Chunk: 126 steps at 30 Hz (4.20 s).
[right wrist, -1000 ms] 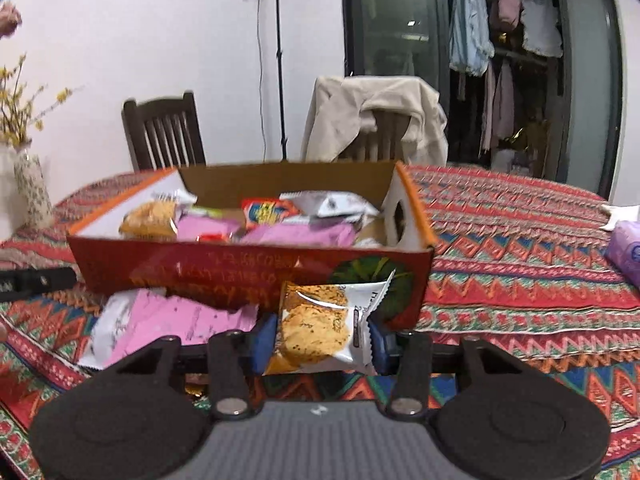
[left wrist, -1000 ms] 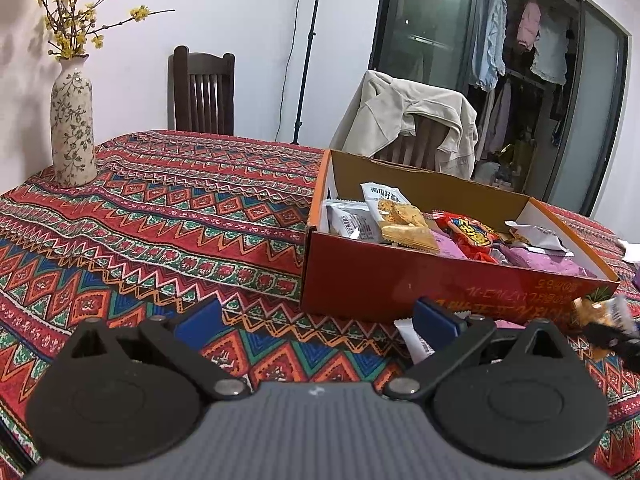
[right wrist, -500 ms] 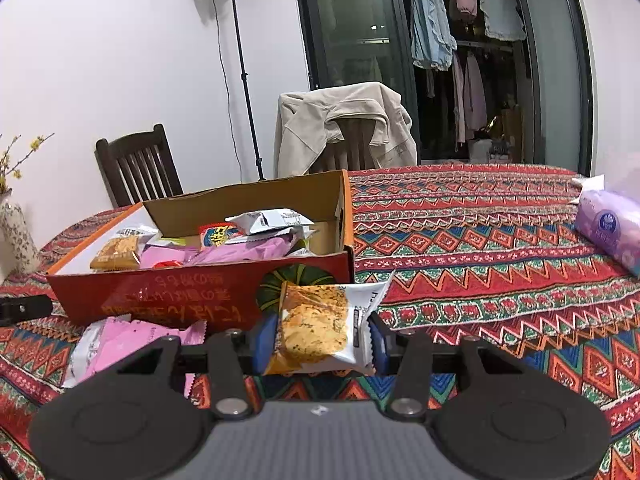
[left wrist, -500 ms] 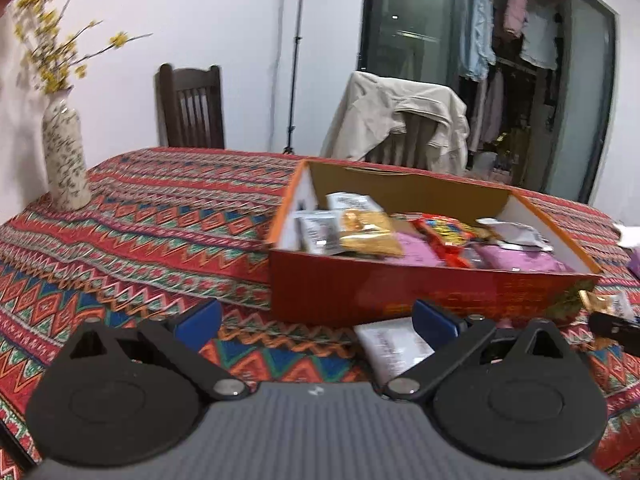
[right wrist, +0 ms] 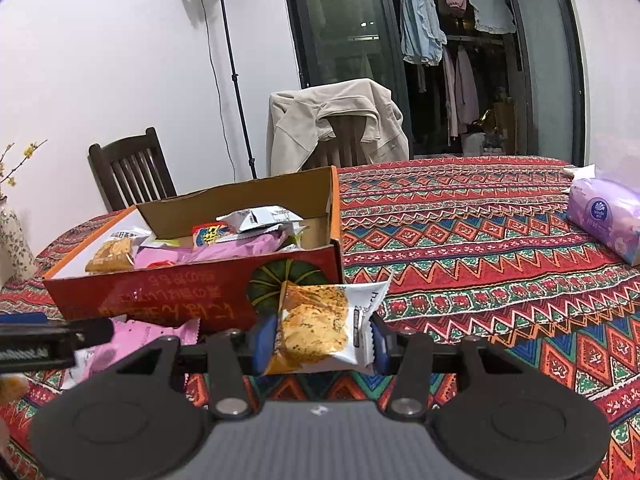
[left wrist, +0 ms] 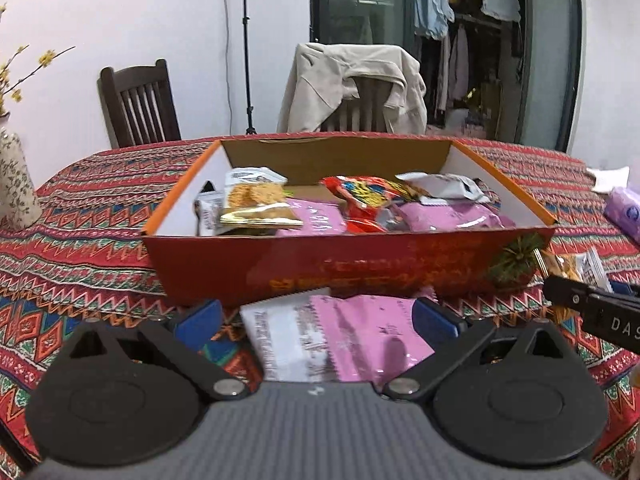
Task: Organize snacks
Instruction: 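Grasp the pink packet with the left gripper while the right gripper holds the biscuit packet, then carry both packets over the cardboard box and open both grippers inside it, then lift both grippers out of the box and move back to the table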
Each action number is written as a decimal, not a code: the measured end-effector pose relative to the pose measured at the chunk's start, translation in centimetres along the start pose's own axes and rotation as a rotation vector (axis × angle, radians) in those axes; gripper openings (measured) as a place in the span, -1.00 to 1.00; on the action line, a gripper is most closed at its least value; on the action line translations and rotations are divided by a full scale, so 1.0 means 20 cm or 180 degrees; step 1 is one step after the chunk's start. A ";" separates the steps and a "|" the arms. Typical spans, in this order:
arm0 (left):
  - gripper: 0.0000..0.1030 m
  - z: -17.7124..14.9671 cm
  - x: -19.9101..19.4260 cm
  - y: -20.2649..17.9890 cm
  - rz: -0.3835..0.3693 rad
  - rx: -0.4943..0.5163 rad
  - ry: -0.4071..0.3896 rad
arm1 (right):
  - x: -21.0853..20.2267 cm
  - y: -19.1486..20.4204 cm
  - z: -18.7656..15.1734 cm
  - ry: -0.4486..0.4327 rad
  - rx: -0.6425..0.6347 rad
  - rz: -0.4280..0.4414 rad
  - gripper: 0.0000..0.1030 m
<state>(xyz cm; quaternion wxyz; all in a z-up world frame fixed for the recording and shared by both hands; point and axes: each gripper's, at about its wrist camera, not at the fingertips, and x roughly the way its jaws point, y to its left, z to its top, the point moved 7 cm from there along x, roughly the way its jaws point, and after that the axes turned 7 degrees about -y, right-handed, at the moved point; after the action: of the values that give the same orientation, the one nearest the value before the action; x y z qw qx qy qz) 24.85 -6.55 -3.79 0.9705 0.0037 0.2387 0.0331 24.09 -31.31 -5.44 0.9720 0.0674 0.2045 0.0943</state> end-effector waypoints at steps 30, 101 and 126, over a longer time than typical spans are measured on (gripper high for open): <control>0.99 -0.09 0.14 -0.27 0.0289 0.0280 0.0261 | 0.02 -0.03 -0.01 0.0115 0.0164 0.0070 -0.07; 1.00 0.49 0.24 0.29 -0.0035 -0.0414 -0.0918 | 0.45 0.39 0.36 -0.0311 -0.0227 0.0198 1.00; 1.00 0.36 -0.02 0.35 -0.0098 -0.0594 -0.0407 | 0.08 0.29 0.26 0.0043 -0.0331 0.0056 1.00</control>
<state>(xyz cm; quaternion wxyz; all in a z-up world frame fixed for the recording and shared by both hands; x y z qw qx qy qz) 27.37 0.54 2.85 0.9803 -0.0883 0.1722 0.0400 26.67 -25.75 -0.29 0.9719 0.0179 0.2052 0.1138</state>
